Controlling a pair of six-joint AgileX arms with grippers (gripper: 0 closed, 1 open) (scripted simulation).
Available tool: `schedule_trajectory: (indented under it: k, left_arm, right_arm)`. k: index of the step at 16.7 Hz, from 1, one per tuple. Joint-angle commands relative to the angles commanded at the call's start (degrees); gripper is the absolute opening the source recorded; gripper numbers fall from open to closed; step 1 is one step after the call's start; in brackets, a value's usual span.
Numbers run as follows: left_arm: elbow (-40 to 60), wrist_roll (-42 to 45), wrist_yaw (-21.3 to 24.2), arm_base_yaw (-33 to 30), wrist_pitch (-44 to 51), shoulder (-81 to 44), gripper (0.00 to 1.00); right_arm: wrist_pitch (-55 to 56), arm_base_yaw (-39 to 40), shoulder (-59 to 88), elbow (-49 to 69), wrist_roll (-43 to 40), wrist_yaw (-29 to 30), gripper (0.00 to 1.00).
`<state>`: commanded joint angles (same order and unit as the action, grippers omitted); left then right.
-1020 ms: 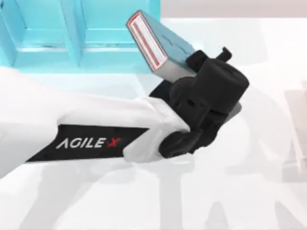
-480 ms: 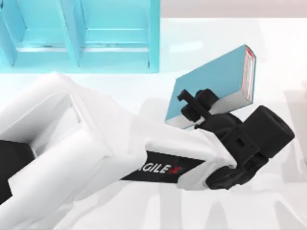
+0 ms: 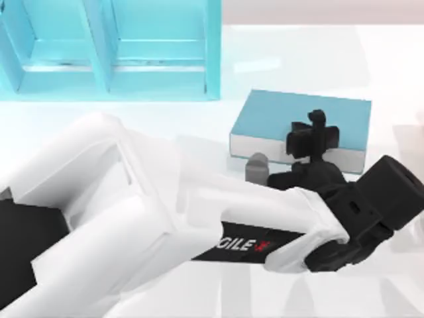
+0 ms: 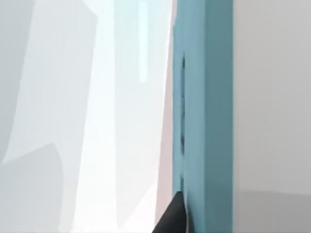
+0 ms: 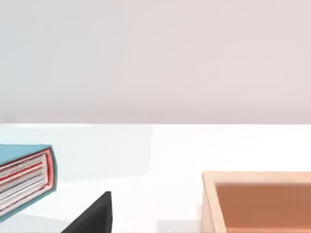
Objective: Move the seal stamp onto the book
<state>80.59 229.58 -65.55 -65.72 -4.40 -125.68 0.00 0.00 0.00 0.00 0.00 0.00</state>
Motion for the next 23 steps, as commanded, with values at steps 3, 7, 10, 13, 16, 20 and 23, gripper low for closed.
schedule_trajectory:
  k: [3, 7, 10, 13, 16, 20, 23]
  left_arm:
    - [0.8, 4.6, -0.8, -0.4, -0.2, -0.1, 0.00]
    - [0.8, 4.9, -0.9, -0.4, -0.2, -0.1, 0.00]
    - [0.4, 4.7, -0.7, -0.2, -0.1, 0.0, 0.00]
    - [0.5, 3.9, -1.3, -1.0, 0.8, 0.3, 0.00]
    - [0.3, 3.9, -1.1, -0.8, 0.8, 0.0, 0.00]
    - [-0.6, 4.0, -1.1, -0.7, -2.0, -1.9, 0.00]
    - [-1.4, 4.0, -1.1, -0.7, -4.5, -3.6, 0.00]
  right_arm:
    - [0.0, 0.0, 0.0, 0.0, 0.0, 0.0, 1.00]
    - [0.0, 0.0, 0.0, 0.0, 0.0, 0.0, 1.00]
    - [0.0, 0.0, 0.0, 0.0, 0.0, 0.0, 1.00]
    - [0.0, 0.0, 0.0, 0.0, 0.0, 0.0, 1.00]
    - [0.0, 0.0, 0.0, 0.0, 0.0, 0.0, 1.00]
    - [0.0, 0.0, 0.0, 0.0, 0.0, 0.0, 1.00]
    - [0.0, 0.0, 0.0, 0.0, 0.0, 0.0, 1.00]
